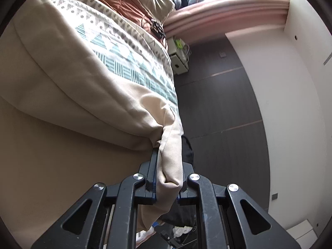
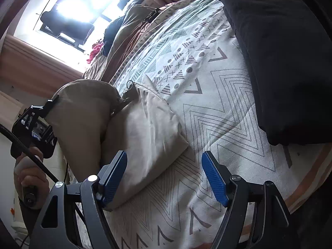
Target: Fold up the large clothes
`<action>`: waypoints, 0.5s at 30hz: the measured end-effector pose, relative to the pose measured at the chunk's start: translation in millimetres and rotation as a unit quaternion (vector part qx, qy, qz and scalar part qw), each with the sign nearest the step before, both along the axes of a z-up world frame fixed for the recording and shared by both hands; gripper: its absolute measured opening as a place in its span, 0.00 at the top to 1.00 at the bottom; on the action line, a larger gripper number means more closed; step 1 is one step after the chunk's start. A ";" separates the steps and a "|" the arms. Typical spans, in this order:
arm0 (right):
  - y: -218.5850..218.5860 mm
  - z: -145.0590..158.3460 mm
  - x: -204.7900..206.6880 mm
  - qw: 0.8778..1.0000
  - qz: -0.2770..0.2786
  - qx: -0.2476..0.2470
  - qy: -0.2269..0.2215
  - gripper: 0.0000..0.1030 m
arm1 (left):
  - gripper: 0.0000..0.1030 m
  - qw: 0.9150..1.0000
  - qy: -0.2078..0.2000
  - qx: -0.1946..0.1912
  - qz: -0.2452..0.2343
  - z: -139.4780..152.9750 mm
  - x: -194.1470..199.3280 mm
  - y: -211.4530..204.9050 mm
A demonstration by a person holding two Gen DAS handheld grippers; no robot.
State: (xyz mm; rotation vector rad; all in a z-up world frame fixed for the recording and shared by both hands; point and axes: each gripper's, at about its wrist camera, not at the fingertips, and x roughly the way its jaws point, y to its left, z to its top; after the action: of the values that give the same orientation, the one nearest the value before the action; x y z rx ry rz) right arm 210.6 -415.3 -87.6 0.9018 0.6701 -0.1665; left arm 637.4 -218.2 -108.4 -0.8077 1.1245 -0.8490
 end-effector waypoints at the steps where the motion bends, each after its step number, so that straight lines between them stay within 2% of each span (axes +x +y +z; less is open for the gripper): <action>1: -0.9 0.2 0.5 1.000 0.001 0.000 -0.001 0.29 | 0.87 1.000 0.000 0.005 -0.010 -2.1 -5.2 -5.5; 5: -1.3 1.4 -1.0 1.000 0.004 0.001 -0.003 0.29 | 0.87 0.999 0.008 0.021 -0.046 -15.1 -23.6 -28.1; 10: -4.8 -2.4 -6.2 1.000 0.002 0.003 0.002 0.29 | 0.85 0.992 0.034 0.081 -0.086 -39.7 -39.1 -46.2; 11: -6.2 -2.9 -7.9 1.000 0.000 0.004 0.002 0.29 | 0.80 0.991 0.042 0.085 -0.094 -45.2 -41.1 -47.7; 13: -8.3 -2.9 -10.5 1.000 -0.001 0.004 0.003 0.29 | 0.64 0.989 0.058 0.079 -0.110 -52.8 -44.9 -50.1; 15: -9.4 -2.4 -12.0 1.000 -0.002 0.004 0.003 0.29 | 0.33 0.989 0.061 0.062 -0.123 -53.0 -51.6 -51.3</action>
State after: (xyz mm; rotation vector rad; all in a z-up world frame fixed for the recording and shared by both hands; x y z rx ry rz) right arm 198.6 -424.7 -90.0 0.9106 0.6755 -0.1696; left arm 585.8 -269.5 -161.4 -0.6315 1.3927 -0.9322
